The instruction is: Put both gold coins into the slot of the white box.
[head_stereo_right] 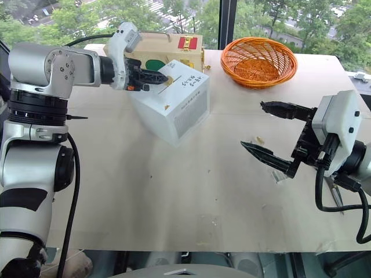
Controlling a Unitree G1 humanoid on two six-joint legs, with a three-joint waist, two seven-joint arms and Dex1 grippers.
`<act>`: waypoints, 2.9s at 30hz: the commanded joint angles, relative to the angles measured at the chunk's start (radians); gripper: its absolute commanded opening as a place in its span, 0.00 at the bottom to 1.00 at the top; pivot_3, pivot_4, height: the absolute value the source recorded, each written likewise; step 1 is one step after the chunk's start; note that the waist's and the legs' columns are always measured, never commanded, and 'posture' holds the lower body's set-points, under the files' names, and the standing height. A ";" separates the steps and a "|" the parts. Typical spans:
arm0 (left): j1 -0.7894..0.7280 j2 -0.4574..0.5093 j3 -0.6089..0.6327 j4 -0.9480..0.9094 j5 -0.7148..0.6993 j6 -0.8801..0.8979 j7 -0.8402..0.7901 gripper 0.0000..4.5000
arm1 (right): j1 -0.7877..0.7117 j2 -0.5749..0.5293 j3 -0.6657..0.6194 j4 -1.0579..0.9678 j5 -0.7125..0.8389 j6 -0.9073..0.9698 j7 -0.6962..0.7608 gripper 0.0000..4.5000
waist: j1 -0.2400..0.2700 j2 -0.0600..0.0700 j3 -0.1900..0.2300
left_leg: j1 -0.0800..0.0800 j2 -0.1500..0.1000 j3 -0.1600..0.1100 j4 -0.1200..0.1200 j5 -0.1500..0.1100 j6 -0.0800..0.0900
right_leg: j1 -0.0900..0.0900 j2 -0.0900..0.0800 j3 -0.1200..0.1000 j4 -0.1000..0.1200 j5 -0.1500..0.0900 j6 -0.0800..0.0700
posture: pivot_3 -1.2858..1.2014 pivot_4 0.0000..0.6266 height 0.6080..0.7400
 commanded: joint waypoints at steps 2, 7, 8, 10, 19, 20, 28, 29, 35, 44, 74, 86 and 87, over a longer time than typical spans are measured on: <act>0.007 0.009 -0.017 -0.091 0.030 -0.003 0.004 0.00 | 0.001 0.003 -0.030 -0.019 0.005 -0.005 -0.007 0.99 | 0.000 0.000 0.000 | 0.000 0.000 0.000 0.000 0.000 0.000 | 0.000 0.000 0.000 0.000 0.000 0.000 | 0.52 0.24 1.00; 0.028 -0.004 0.023 -0.168 0.014 0.007 0.011 0.19 | -0.010 0.012 -0.023 -0.009 0.035 0.006 -0.039 1.00 | 0.000 0.000 0.000 | 0.000 0.000 0.000 0.000 0.000 0.000 | 0.000 0.000 0.000 0.000 0.000 0.000 | 0.52 0.24 1.00; 0.027 -0.011 0.042 -0.170 0.008 0.010 0.017 0.26 | -0.013 0.013 -0.021 -0.006 0.039 0.009 -0.050 1.00 | 0.001 0.000 0.000 | 0.000 0.000 0.000 0.000 0.000 0.000 | 0.000 0.000 0.000 0.000 0.000 0.000 | 0.52 0.24 1.00; 0.020 -0.028 0.109 -0.152 -0.006 0.009 0.039 0.46 | -0.014 0.016 -0.014 -0.004 0.037 0.018 -0.077 1.00 | 0.000 0.000 0.000 | 0.000 0.000 0.000 0.000 0.000 0.000 | 0.000 0.000 0.000 0.000 0.000 0.000 | 0.52 0.24 1.00; 0.222 -0.086 0.369 -0.541 -0.342 -0.054 -0.119 0.75 | -0.049 0.093 0.272 0.089 -0.288 0.081 -0.307 1.00 | -0.005 0.001 -0.001 | 0.000 0.001 0.001 0.000 0.000 0.000 | 0.000 -0.001 0.001 0.001 0.000 0.000 | 0.52 0.24 1.00; 0.294 -0.092 0.370 -0.620 -0.370 -0.079 -0.135 0.75 | -0.071 0.117 0.316 0.131 -0.316 0.094 -0.320 1.00 | -0.005 0.002 -0.001 | 0.001 0.000 0.002 0.000 0.000 -0.001 | 0.000 -0.001 0.002 0.001 0.000 0.000 | 0.52 0.24 1.00; 0.709 -0.059 0.324 -0.898 -0.417 -0.265 -0.220 0.78 | -0.200 0.253 0.501 0.391 -0.521 0.098 -0.313 0.72 | -0.014 0.001 0.000 | 0.003 0.000 0.001 0.001 0.001 -0.001 | 0.001 -0.001 0.002 0.004 0.000 -0.002 | 0.52 0.24 1.00; 0.733 -0.051 0.319 -0.903 -0.406 -0.288 -0.225 0.78 | -0.206 0.261 0.504 0.411 -0.532 0.100 -0.308 0.72 | -0.014 0.001 0.000 | 0.004 0.000 0.001 0.001 0.001 -0.001 | 0.001 0.000 0.002 0.004 -0.001 -0.002 | 0.52 0.24 1.00; 0.823 -0.007 0.300 -0.913 -0.377 -0.383 -0.230 0.78 | -0.238 0.300 0.512 0.491 -0.595 0.097 -0.257 0.72 | -0.015 0.001 0.000 | 0.003 0.000 0.001 0.001 0.001 -0.001 | 0.002 0.000 0.003 0.003 -0.002 -0.004 | 0.52 0.24 1.00; 0.851 0.025 0.291 -0.912 -0.393 -0.424 -0.203 0.78 | -0.245 0.329 0.517 0.520 -0.657 0.101 -0.188 0.44 | -0.018 0.001 0.000 | 0.003 0.000 0.001 0.001 0.001 -0.001 | 0.002 0.000 0.002 0.003 0.000 -0.001 | 0.52 0.24 1.00; 0.781 -0.006 0.299 -0.831 -0.536 -0.346 -0.094 0.78 | -0.241 0.393 0.258 0.384 -0.435 0.158 -0.035 0.01 | -0.019 0.002 0.000 | 0.003 0.000 0.000 0.001 0.001 -0.001 | 0.002 0.000 0.002 0.003 0.000 0.000 | 0.52 0.24 1.00; 0.579 -0.118 0.230 -0.655 -0.589 -0.295 -0.106 0.48 | -0.315 0.344 0.139 0.085 0.156 0.314 -0.155 0.00 | -0.019 0.002 0.001 | 0.003 0.000 -0.001 0.001 0.001 -0.001 | 0.003 0.001 0.001 0.003 0.000 0.000 | 0.52 0.24 1.00; 0.568 -0.123 0.225 -0.646 -0.590 -0.293 -0.116 0.48 | -0.318 0.335 0.141 0.078 0.184 0.313 -0.175 0.00 | -0.020 0.002 0.000 | 0.003 0.000 -0.001 0.001 0.001 -0.001 | 0.003 0.001 0.001 0.002 0.000 0.000 | 0.52 0.24 1.00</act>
